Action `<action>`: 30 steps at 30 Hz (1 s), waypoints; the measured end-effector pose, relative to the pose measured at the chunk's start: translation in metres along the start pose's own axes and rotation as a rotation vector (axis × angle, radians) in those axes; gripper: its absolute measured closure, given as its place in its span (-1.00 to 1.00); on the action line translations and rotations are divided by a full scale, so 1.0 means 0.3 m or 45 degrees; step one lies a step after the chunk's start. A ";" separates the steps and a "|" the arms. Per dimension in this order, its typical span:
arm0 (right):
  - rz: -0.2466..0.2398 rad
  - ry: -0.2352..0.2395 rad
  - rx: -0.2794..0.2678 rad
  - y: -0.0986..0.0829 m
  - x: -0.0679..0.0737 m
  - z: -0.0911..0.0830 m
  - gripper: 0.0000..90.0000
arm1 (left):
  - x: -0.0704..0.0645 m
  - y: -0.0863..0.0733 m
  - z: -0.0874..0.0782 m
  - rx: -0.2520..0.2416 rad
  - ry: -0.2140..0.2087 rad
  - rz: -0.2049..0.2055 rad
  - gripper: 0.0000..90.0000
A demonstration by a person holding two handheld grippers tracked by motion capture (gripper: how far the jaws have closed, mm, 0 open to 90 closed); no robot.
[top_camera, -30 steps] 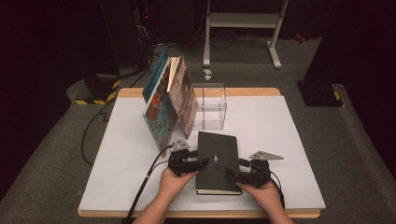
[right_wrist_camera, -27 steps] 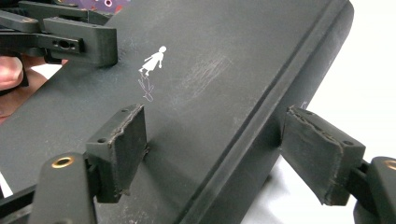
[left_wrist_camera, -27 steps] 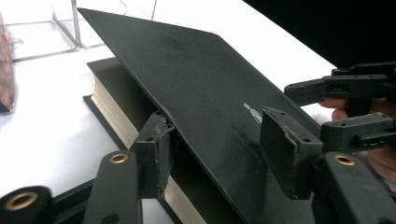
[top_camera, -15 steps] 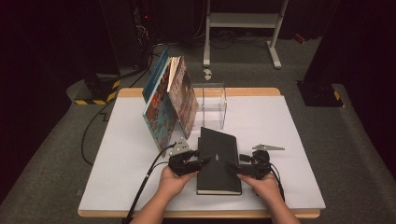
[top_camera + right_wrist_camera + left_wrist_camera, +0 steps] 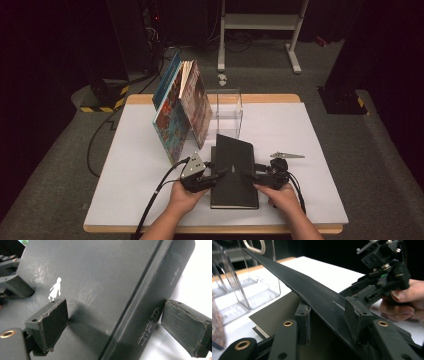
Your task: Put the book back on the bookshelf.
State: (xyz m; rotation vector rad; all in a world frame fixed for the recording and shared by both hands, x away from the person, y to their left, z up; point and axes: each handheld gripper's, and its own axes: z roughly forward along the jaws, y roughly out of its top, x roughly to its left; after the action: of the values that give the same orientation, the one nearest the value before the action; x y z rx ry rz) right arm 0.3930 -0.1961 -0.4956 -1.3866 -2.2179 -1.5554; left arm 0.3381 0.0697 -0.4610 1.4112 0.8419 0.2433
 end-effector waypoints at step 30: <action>0.066 0.104 -0.048 0.015 -0.013 -0.008 -0.80 | -0.007 -0.011 -0.029 -0.019 -0.023 -0.056 0.30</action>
State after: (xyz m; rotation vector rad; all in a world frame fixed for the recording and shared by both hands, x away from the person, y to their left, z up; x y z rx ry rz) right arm 0.3976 -0.2000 -0.4935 -1.3533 -2.0997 -1.6140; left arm 0.3301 0.0744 -0.4628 1.3773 0.8539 0.2027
